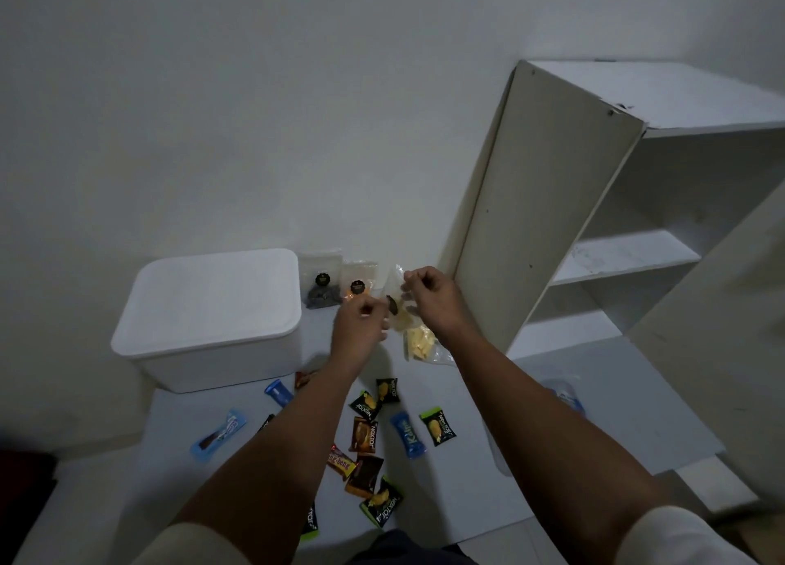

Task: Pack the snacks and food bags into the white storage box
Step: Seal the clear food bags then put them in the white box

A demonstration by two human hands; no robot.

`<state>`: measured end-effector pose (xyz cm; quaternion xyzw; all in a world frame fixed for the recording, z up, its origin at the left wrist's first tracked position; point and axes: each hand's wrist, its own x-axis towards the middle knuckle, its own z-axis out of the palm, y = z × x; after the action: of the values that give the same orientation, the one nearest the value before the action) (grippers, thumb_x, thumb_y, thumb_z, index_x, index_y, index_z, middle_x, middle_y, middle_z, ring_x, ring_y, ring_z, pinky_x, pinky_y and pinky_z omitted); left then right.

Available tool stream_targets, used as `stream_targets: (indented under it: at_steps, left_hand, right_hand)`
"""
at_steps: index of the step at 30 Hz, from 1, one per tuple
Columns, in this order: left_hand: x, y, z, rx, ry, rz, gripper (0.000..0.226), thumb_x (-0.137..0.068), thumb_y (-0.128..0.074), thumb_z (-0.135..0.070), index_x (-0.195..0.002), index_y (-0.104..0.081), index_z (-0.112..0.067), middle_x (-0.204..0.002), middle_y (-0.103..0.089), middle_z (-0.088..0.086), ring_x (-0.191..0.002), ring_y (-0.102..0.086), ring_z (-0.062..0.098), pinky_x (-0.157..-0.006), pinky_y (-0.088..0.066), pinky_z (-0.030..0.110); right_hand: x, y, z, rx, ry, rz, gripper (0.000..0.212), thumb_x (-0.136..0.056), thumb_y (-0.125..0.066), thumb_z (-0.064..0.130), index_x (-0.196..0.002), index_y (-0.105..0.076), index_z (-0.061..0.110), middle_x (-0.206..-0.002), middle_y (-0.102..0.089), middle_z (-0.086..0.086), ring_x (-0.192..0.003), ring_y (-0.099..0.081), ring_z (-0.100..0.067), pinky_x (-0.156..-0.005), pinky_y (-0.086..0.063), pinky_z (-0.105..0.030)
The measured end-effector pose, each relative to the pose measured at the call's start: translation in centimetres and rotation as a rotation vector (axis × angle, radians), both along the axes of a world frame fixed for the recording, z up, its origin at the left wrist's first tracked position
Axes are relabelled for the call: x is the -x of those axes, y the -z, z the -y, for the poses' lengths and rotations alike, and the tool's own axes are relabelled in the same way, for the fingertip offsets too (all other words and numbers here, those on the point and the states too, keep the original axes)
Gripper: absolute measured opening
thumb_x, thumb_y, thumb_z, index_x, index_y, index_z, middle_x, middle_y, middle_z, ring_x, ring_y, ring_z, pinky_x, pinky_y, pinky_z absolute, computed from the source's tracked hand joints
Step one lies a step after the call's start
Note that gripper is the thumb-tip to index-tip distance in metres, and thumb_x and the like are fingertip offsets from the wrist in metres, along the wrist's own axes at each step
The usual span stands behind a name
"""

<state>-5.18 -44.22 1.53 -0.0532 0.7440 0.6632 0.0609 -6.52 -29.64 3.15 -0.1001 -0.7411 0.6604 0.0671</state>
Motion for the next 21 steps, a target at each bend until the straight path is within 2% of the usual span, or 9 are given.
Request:
stream_targets:
  at_steps: [3,7,9,11,14,17,21]
  left_hand:
    - [0.2,-1.3,-1.2,-0.107,0.109,0.051,0.027,-0.103,-0.055,-0.025,-0.103,-0.063,0.0,-0.095,-0.072,0.014,-0.085,-0.071,0.021,-0.08,-0.061,0.042]
    - [0.7,-1.7,-1.0,-0.171,0.109,0.066,0.023,-0.105,-0.043,-0.019,-0.098,-0.059,-0.004,-0.09,-0.067,0.014,-0.085,-0.068,0.024,-0.083,-0.059,0.045]
    - [1.0,-1.7,-0.5,-0.155,0.108,0.081,0.023,-0.102,-0.04,-0.014,-0.088,-0.057,-0.009,-0.082,-0.064,0.012,-0.082,-0.065,0.025,-0.079,-0.058,0.042]
    - [1.2,-1.7,-0.2,-0.147,0.103,0.083,0.025,-0.1,-0.039,-0.012,-0.081,-0.056,-0.01,-0.072,-0.061,0.01,-0.074,-0.062,0.024,-0.077,-0.056,0.04]
    - [1.3,-1.8,0.2,-0.136,0.114,0.08,0.025,-0.102,-0.045,-0.02,-0.082,-0.058,-0.012,-0.068,-0.059,0.009,-0.066,-0.061,0.02,-0.075,-0.056,0.039]
    - [1.4,-1.8,0.5,-0.078,0.144,0.06,0.024,-0.103,-0.051,-0.028,-0.089,-0.061,-0.011,-0.063,-0.059,0.004,-0.061,-0.061,0.015,-0.073,-0.058,0.037]
    - [1.5,-1.6,1.0,-0.002,0.177,0.052,0.018,-0.1,-0.05,-0.018,-0.087,-0.059,-0.009,-0.059,-0.058,0.003,-0.059,-0.059,0.016,-0.071,-0.056,0.038]
  right_hand:
    - [-0.1,0.3,0.8,-0.018,-0.072,-0.027,0.021,-0.099,-0.063,0.032,-0.087,-0.068,0.015,-0.089,-0.073,-0.009,-0.088,-0.07,-0.023,-0.088,-0.058,-0.049]
    - [-0.6,0.2,1.4,0.043,-0.137,-0.025,0.025,-0.1,-0.064,0.026,-0.093,-0.07,0.002,-0.087,-0.071,-0.016,-0.084,-0.067,-0.021,-0.085,-0.059,-0.049]
    - [-0.8,-0.1,1.3,0.132,-0.133,0.009,0.025,-0.099,-0.066,0.024,-0.098,-0.073,0.001,-0.094,-0.073,-0.019,-0.088,-0.07,-0.022,-0.088,-0.059,-0.047]
    - [-1.0,-0.2,1.1,0.196,-0.135,0.044,0.019,-0.097,-0.068,0.019,-0.101,-0.076,0.002,-0.097,-0.076,-0.015,-0.092,-0.072,-0.022,-0.091,-0.06,-0.044]
    - [-1.1,-0.1,0.6,0.185,-0.185,0.055,0.015,-0.095,-0.07,0.011,-0.105,-0.077,0.002,-0.1,-0.077,-0.016,-0.094,-0.073,-0.024,-0.09,-0.061,-0.042]
    - [-1.3,-0.4,0.6,0.204,-0.22,0.08,0.016,-0.092,-0.07,0.001,-0.107,-0.075,-0.003,-0.098,-0.076,-0.017,-0.089,-0.073,-0.024,-0.082,-0.062,-0.037]
    - [-1.5,-0.8,0.7,0.177,-0.231,0.111,0.015,-0.088,-0.073,-0.003,-0.102,-0.075,-0.004,-0.093,-0.076,-0.017,-0.085,-0.073,-0.024,-0.078,-0.063,-0.037]
